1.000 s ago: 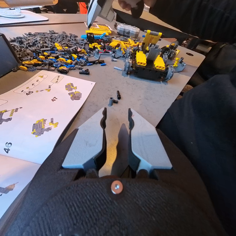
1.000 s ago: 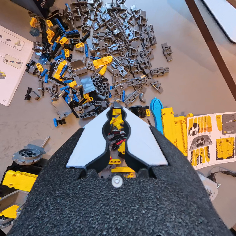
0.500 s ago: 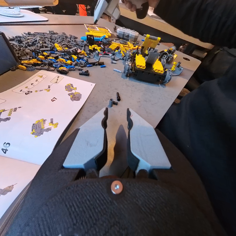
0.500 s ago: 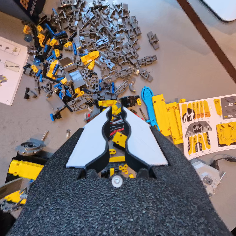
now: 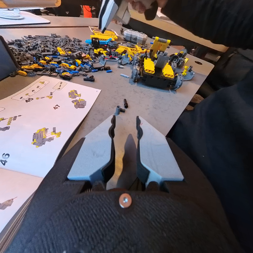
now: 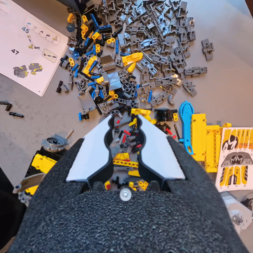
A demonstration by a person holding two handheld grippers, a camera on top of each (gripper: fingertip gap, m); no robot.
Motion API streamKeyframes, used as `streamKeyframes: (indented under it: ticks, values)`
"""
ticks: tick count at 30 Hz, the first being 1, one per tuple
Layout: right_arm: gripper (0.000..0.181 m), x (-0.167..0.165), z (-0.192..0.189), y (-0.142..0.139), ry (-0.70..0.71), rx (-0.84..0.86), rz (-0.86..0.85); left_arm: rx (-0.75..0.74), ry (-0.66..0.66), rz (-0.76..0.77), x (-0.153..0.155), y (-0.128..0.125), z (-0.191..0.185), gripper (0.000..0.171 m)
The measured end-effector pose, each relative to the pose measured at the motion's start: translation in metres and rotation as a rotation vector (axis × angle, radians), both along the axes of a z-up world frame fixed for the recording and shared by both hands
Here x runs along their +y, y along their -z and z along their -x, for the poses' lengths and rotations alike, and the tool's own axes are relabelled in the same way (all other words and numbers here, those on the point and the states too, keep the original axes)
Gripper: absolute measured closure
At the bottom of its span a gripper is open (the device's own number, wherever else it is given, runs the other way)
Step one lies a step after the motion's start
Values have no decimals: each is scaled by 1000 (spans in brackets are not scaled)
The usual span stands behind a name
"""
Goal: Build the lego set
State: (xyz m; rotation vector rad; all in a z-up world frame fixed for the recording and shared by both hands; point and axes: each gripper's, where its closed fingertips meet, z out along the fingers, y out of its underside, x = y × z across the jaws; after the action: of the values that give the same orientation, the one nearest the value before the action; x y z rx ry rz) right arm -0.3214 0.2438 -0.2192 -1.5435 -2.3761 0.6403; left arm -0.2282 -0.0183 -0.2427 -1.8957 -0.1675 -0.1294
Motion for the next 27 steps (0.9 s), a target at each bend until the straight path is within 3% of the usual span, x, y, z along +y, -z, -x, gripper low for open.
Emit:
streamKeyframes:
  ticks: [1, 4, 8, 13, 18, 27]
  values:
    - [142, -4, 2, 3, -11, -8, -1, 2, -1, 1, 0, 0, 0, 142]
    - [158, -20, 3, 14, -90, -46, 15, 6, 0, 2, 0, 0, 0, 142]
    - [163, -39, 2, 27, -186, -83, 26, 9, 1, 1, 0, 0, -1, 142]
    - [165, -44, 6, 43, -223, -129, 2, 3, 3, -4, -1, 0, -1, 142]
    - [181, -44, 7, 48, -251, -134, 25, -5, 5, -6, -1, 0, -1, 142]
    - [173, -40, 5, 47, -254, -115, 10, -23, 8, -14, -1, -1, 0, 141]
